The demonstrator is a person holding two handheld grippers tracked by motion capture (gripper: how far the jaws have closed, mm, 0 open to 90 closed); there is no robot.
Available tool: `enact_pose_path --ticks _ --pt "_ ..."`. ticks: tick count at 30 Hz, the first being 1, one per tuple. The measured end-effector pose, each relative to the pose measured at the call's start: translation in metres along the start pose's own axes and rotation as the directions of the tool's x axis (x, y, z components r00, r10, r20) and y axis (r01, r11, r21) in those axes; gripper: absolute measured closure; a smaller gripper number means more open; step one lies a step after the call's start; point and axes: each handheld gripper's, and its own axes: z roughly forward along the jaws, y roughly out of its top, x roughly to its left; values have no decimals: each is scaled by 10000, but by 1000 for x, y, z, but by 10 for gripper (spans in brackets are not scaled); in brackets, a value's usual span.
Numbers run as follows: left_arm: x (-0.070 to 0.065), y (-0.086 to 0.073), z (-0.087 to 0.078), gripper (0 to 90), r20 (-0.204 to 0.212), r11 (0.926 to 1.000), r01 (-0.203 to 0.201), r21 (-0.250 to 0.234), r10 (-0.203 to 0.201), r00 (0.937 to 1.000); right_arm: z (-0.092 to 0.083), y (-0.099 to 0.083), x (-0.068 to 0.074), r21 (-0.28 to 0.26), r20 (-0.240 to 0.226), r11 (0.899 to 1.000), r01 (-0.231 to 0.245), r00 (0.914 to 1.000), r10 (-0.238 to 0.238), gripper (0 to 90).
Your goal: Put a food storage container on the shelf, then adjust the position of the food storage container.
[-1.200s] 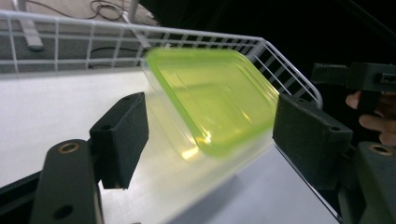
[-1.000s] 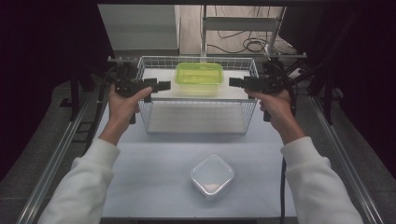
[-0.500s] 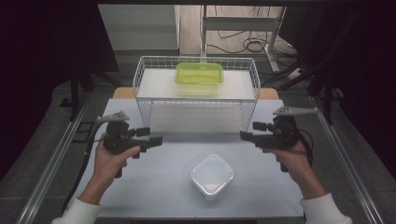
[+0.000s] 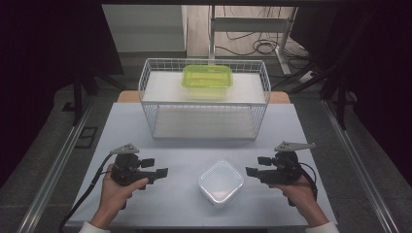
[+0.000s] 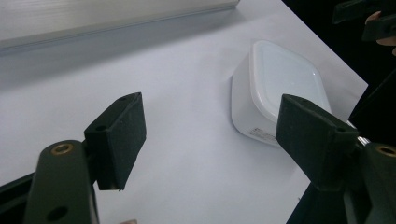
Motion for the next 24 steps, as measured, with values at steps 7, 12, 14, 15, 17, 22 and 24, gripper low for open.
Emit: enact_pose_path --ticks 7,12,14,15,17,22,24 --pt "3 -3 -3 241 -373 10000 -23 33 25 9993 -2 -2 4 -27 -57 9999 128 9999 -128 304" --pt "3 -7 -1 239 -542 9998 -45 172 54 9985 -2 -4 9 36 -6 9998 210 9998 -210 304" --pt "3 -7 0 238 -551 9998 -49 201 60 9985 -2 -4 11 19 29 9997 256 9997 -256 309" --pt "3 -7 1 238 -539 9997 -44 221 56 9985 -3 -4 12 27 22 9997 262 9997 -262 313" --pt "4 -7 3 238 -510 9997 -27 248 40 9987 -1 -5 12 63 1 9995 299 9996 -299 321" --pt "4 -9 9 235 -545 9986 -17 536 46 9985 3 -8 10 343 -41 9987 369 9993 -368 352" --pt "4 -9 10 234 -585 9982 -60 597 95 9982 3 -8 12 468 6 9979 450 9990 -451 377"
